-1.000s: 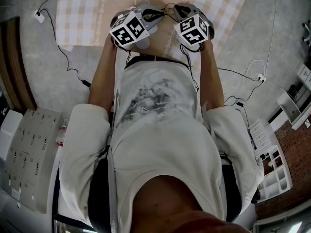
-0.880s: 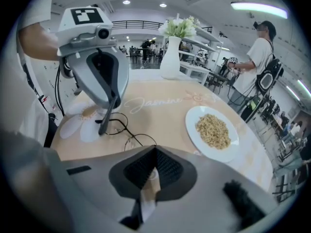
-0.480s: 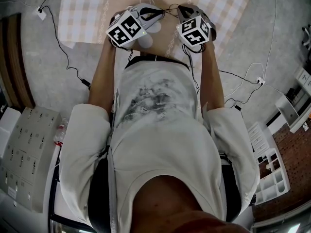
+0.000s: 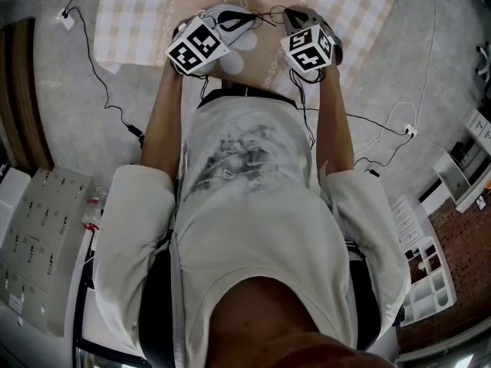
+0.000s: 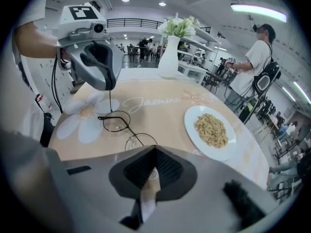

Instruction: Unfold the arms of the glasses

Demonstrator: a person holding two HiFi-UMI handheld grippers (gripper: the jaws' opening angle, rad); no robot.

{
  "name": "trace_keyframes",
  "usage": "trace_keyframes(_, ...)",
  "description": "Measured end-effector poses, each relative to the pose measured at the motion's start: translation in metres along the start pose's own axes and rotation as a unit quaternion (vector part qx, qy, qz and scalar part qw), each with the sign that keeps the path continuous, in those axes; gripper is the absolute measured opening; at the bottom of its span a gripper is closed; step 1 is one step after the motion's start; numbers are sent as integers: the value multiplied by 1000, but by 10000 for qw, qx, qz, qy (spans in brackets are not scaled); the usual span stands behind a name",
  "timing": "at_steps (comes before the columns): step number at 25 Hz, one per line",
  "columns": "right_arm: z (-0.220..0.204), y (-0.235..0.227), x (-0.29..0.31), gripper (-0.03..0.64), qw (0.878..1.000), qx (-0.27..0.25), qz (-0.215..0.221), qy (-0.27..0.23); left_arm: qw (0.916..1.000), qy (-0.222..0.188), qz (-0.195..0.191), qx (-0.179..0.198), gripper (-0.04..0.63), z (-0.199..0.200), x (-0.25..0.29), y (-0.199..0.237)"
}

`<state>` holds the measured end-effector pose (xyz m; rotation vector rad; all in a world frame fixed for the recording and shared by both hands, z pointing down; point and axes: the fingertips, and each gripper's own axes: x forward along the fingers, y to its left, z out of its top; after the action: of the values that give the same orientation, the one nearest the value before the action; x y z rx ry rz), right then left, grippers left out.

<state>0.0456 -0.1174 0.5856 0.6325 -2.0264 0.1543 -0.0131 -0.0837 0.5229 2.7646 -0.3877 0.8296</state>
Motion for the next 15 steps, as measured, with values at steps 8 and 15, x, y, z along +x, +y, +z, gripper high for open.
trace_keyframes(8,-1,0,0,15,10000,-13,-15,-16,9997,-82,162,-155,12,-2,-7,3)
trace_keyframes(15,-1,0,0,15,10000,-43,-41,-20,9989,-181,304,-302,12,-5,-15,5)
